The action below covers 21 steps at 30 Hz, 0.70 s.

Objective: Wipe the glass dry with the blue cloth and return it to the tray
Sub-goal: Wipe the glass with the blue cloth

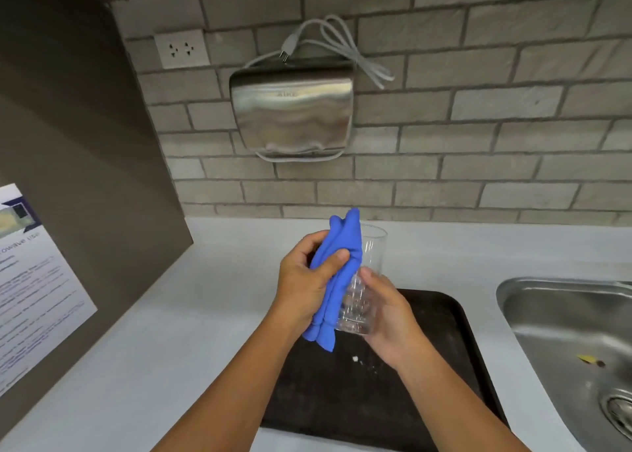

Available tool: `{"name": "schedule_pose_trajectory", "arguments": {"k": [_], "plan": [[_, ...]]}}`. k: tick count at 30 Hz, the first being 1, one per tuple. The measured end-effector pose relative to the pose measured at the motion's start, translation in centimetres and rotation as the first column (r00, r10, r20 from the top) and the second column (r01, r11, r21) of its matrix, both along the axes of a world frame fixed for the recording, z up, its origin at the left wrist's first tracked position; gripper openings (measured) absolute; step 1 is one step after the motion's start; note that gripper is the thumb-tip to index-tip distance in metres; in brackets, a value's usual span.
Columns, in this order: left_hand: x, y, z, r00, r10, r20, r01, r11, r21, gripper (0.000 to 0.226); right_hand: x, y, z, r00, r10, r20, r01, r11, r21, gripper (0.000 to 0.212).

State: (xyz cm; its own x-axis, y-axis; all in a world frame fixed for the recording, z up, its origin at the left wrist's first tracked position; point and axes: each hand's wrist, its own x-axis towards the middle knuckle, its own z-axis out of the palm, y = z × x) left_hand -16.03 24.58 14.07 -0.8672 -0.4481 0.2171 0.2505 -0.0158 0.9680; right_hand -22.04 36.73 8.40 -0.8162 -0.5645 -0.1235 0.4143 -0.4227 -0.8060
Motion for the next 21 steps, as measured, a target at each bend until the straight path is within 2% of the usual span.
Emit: {"name": "schedule_pose_trajectory", "arguments": {"k": [3,7,9,12,14,16,19,21], "plan": [[-0.8,0.5,0.4,0.999,0.043,-0.010,-0.044,0.994,-0.102,0.020,0.1,-0.4,1.3,0.998,-0.056,0.001,0.056,0.998,0.007,0.075],[-1.7,0.8,1.3,0.998,0.060,-0.032,-0.066,0.966,-0.250,0.024,0.5,-1.3,2.9,0.970,-0.198,-0.142,0.213,0.972,0.101,0.078],[-2.0,0.9,1.9,0.994,0.093,-0.062,-0.108,0.943,-0.316,0.020,0.7,-1.6,3.7,0.958,-0.220,-0.184,0.239,0.967,0.089,0.077],[-1.9,0.9,2.6,0.982,0.126,-0.137,-0.166,0.928,-0.333,0.021,0.8,-1.7,4.8,0.951,-0.214,-0.222,0.231,0.971,0.053,0.072],[-2.0,0.3,3.2,0.977,0.166,-0.134,-0.198,0.941,-0.276,0.026,0.9,-2.0,5.3,0.959,-0.191,-0.209,0.201,0.979,0.029,0.070],[-2.5,-0.9,3.5,0.978,0.203,-0.056,-0.209,0.968,-0.141,0.022,0.9,-2.3,5.5,0.972,-0.151,-0.178,0.154,0.988,0.004,0.070],[-2.9,-2.3,3.5,0.987,0.123,0.104,-0.132,0.987,0.090,0.014,1.3,-2.5,5.9,0.985,-0.065,-0.161,0.057,0.997,-0.053,0.063],[-2.5,-2.7,3.5,0.985,0.079,0.152,-0.103,0.983,0.152,0.016,1.3,-2.7,6.0,0.990,0.012,-0.140,-0.023,0.996,-0.082,0.056]]}}
